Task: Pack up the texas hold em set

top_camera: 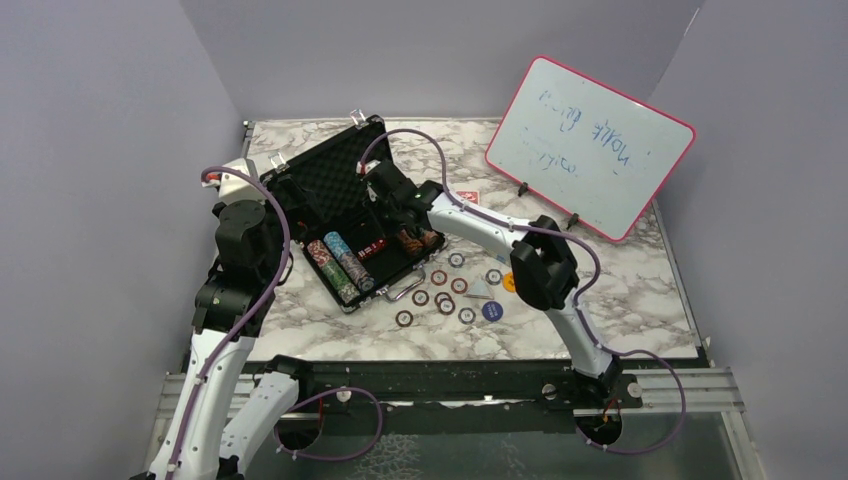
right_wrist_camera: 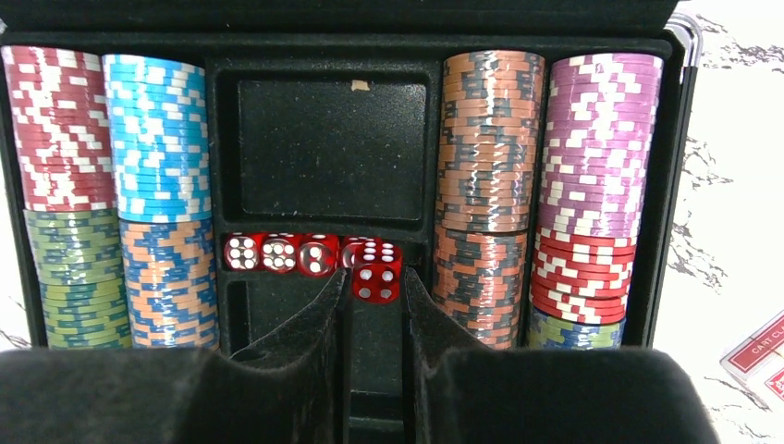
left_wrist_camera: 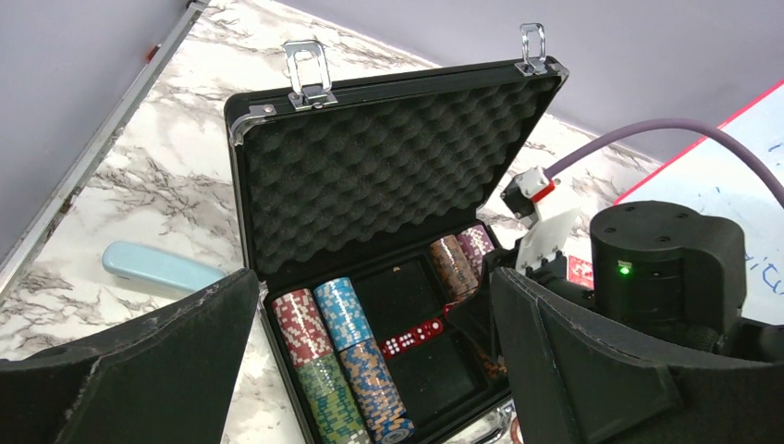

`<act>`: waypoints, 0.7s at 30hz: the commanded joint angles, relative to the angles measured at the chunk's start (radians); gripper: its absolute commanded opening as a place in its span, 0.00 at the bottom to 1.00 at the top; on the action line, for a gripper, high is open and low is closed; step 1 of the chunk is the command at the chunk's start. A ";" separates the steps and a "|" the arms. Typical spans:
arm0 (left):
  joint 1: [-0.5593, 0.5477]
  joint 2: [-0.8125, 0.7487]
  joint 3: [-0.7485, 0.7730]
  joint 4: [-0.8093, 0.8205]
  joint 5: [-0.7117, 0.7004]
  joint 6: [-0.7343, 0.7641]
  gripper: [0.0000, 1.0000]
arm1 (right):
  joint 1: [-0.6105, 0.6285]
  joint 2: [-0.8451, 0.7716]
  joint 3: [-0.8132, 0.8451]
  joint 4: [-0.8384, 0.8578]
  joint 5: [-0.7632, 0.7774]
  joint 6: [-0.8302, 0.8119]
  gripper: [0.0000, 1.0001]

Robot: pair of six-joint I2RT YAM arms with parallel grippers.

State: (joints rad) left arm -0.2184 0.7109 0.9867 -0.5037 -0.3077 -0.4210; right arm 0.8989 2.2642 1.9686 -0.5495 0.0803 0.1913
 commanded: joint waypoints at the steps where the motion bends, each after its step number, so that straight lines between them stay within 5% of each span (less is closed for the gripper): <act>1: -0.003 -0.004 0.025 0.008 -0.019 -0.006 0.99 | 0.009 0.041 0.062 -0.084 0.016 -0.031 0.19; 21: -0.003 -0.012 0.017 0.004 -0.021 -0.003 0.99 | 0.018 0.098 0.062 -0.083 0.070 -0.032 0.20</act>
State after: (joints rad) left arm -0.2184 0.7116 0.9867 -0.5037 -0.3077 -0.4252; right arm 0.9066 2.3211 2.0014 -0.6231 0.1055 0.1631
